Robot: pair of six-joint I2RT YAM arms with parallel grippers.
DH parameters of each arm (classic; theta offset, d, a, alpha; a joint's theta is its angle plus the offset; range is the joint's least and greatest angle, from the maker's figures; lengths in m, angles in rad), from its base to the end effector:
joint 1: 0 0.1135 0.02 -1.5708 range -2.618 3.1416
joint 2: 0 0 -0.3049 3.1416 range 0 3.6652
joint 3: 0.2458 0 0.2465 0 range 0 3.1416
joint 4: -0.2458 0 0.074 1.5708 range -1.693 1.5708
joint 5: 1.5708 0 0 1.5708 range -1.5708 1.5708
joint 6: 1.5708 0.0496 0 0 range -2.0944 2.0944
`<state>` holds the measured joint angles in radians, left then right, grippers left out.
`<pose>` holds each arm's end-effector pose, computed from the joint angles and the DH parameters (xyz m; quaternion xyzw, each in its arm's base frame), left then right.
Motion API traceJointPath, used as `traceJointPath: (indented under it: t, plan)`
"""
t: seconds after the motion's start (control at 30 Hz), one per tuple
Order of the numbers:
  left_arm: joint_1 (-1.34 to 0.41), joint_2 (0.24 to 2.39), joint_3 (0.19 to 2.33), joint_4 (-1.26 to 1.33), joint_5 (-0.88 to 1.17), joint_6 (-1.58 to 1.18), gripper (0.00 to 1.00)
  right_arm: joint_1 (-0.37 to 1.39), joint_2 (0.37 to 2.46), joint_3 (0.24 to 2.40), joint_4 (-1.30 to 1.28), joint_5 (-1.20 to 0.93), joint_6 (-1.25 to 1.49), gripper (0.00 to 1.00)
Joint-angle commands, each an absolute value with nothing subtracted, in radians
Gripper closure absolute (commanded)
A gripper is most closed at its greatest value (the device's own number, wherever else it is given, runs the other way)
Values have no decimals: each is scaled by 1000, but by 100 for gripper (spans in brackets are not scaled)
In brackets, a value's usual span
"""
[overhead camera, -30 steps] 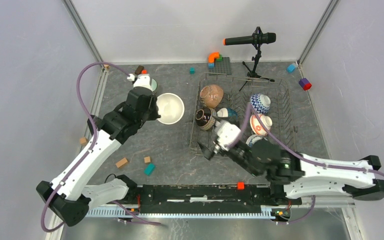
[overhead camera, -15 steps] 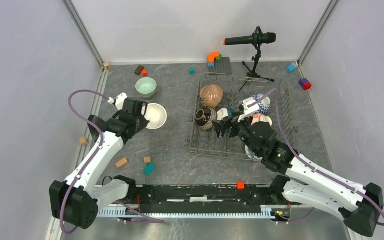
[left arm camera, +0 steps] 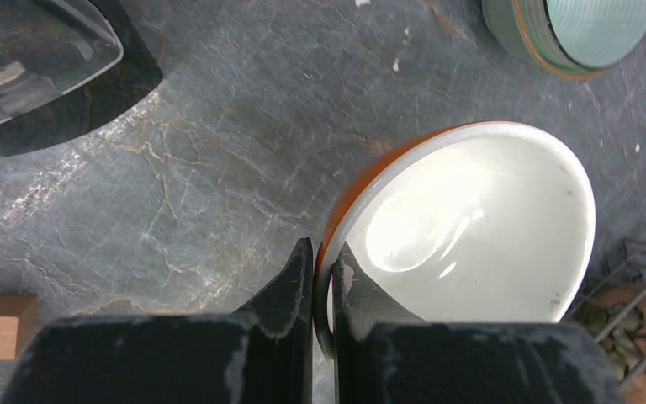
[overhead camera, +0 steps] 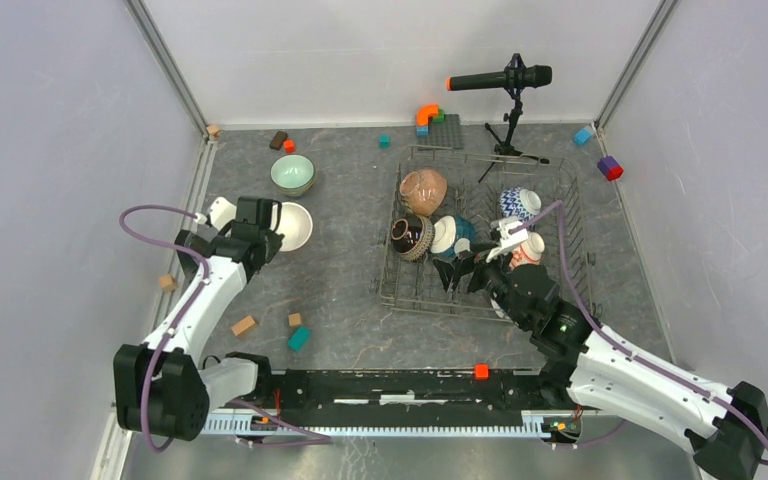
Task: Unload the bowls from the dish rack
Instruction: Place the bowl at the center of the board.
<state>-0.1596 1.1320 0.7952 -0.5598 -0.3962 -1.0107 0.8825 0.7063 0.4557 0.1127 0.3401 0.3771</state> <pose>0.2111 -0.0146 0.2736 -0.4412 0.8159 -0.0243 0.3729 0.1107 0.1085 0.2936 -0.0782 0.7474 0.2781 0.5982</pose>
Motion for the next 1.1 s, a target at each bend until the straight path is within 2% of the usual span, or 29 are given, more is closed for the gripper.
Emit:
traceJointPath:
  t: [0.0, 0.23, 0.57, 1.07]
  plan:
    - [-136, 1161, 816, -474, -478, -1106, 98, 880, 674, 416, 191, 317, 368, 2]
    - [-122, 1249, 873, -489, -552, -1134, 98, 880, 645, 378, 185, 314, 361, 2]
    - [-82, 1370, 920, -461, -504, -1141, 98, 880, 562, 353, 155, 290, 298, 2]
    - [-38, 1466, 930, -416, -436, -1120, 98, 880, 561, 341, 140, 290, 288, 2]
